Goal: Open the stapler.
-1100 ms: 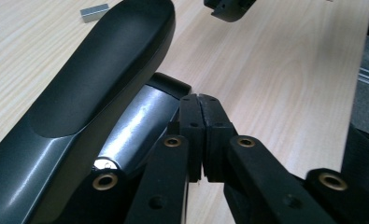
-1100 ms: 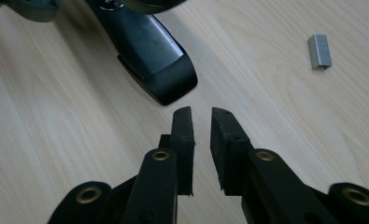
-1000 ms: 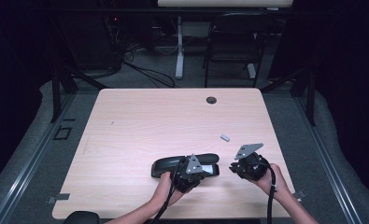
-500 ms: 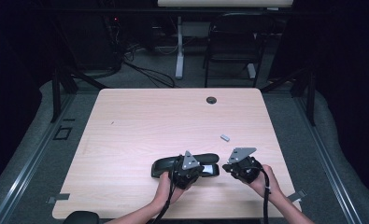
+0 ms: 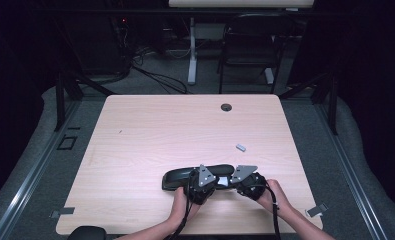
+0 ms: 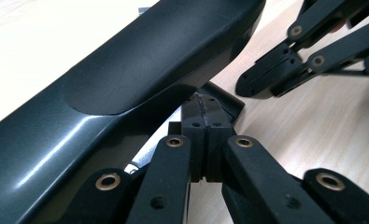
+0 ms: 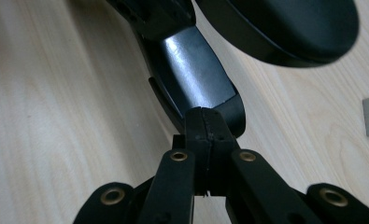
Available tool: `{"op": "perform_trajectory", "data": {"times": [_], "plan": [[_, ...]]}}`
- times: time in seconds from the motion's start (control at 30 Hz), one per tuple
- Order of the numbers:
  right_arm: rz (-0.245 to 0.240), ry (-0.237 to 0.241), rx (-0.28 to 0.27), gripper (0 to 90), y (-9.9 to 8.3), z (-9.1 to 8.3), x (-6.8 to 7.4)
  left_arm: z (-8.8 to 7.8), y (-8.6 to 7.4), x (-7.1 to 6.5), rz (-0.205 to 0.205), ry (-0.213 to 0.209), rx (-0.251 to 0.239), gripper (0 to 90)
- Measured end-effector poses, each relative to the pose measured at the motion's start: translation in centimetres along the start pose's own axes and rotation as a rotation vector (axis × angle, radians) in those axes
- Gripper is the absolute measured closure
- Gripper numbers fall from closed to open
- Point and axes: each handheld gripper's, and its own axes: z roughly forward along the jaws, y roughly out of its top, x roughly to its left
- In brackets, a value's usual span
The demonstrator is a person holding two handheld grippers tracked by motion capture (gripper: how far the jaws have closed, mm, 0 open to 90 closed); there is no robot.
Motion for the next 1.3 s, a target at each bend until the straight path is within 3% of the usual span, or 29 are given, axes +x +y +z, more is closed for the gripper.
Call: {"op": "perform_trajectory", "data": {"times": [0.23,0.27,0.33,0.43,0.47,0.53,0.67,1.3], "plan": [[-0.041,-0.014,0.018,90.0,0.5,1.3,0.2,0.2,0.0,0.2,-0.012,0.004,-0.007,89.9],[-0.014,-0.016,-0.014,90.0,0.5,1.6,0.3,0.2,0.0,0.2,-0.007,0.004,-0.006,89.9],[-0.028,-0.014,0.016,90.0,0.7,1.5,-0.1,0.2,0.0,0.2,-0.007,0.004,-0.008,89.9],[-0.022,-0.006,0.013,90.0,0.7,1.5,-0.2,0.3,0.0,0.2,-0.005,0.004,-0.008,89.9],[0.009,-0.009,-0.024,90.0,0.5,1.7,-0.1,0.3,-0.1,0.2,-0.003,0.007,-0.008,89.9],[0.003,0.005,-0.004,90.0,0.5,1.5,-0.5,0.4,-0.1,0.2,-0.006,0.008,-0.011,89.9],[0.024,0.022,-0.027,88.5,0.3,1.6,-0.8,0.6,-0.1,0.2,-0.003,0.013,-0.009,89.9],[-0.025,-0.008,-0.056,90.0,0.2,1.7,-0.3,0.7,-0.2,0.3,0.012,0.015,-0.02,89.8]]}}
